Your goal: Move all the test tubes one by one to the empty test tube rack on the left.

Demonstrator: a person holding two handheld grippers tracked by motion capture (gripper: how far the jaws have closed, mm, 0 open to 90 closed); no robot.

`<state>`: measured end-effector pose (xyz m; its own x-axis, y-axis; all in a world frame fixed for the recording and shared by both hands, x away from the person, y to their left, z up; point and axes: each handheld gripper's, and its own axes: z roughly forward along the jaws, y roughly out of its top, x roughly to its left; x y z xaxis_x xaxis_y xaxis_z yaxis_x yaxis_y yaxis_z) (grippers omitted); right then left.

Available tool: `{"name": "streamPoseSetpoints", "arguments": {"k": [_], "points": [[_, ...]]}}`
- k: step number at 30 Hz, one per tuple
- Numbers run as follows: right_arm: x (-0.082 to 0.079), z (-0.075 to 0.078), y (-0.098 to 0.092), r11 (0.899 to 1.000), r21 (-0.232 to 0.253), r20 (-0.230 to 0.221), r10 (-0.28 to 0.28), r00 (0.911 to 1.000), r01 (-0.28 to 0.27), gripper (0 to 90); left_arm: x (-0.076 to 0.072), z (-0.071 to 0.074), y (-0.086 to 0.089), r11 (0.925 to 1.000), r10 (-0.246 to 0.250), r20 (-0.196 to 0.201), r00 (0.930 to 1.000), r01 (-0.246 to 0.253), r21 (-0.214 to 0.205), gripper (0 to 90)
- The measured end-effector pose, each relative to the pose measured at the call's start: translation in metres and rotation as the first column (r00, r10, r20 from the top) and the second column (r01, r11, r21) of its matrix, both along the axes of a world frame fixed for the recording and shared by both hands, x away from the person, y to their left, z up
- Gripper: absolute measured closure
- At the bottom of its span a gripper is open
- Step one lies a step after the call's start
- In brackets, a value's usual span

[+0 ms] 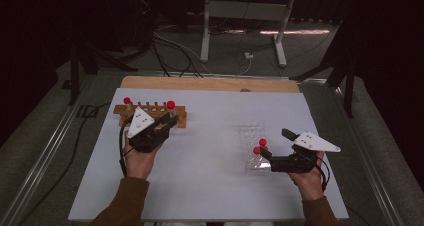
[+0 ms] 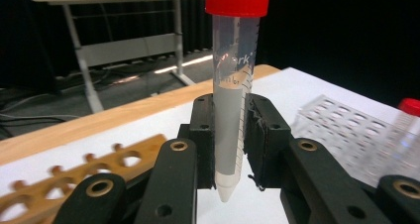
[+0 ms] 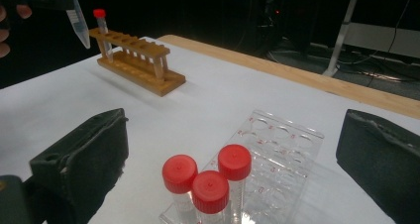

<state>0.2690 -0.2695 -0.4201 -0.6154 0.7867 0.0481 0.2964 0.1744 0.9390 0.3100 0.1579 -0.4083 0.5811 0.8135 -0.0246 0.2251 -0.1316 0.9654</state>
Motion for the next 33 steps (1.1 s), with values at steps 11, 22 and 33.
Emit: {"name": "streamPoseSetpoints", "arguments": {"k": [11,22,33], "points": [[0.0,0.001,-0.003,1.0,0.019,0.006,-0.003,1.0,0.003,0.0,0.021,0.003,0.03,0.9935,0.11,0.007,0.994,-0.11,0.03,75.9],[-0.001,0.003,-0.008,0.999,0.038,0.012,-0.011,0.9999,0.011,0.0,0.043,-0.007,0.056,0.9689,0.243,-0.013,0.9699,-0.242,0.05,75.9],[0.0,0.003,-0.01,0.999,0.047,0.016,-0.007,0.9998,0.007,0.0,0.063,-0.021,0.074,0.9283,0.369,-0.038,0.9287,-0.366,0.064,75.8]]}}
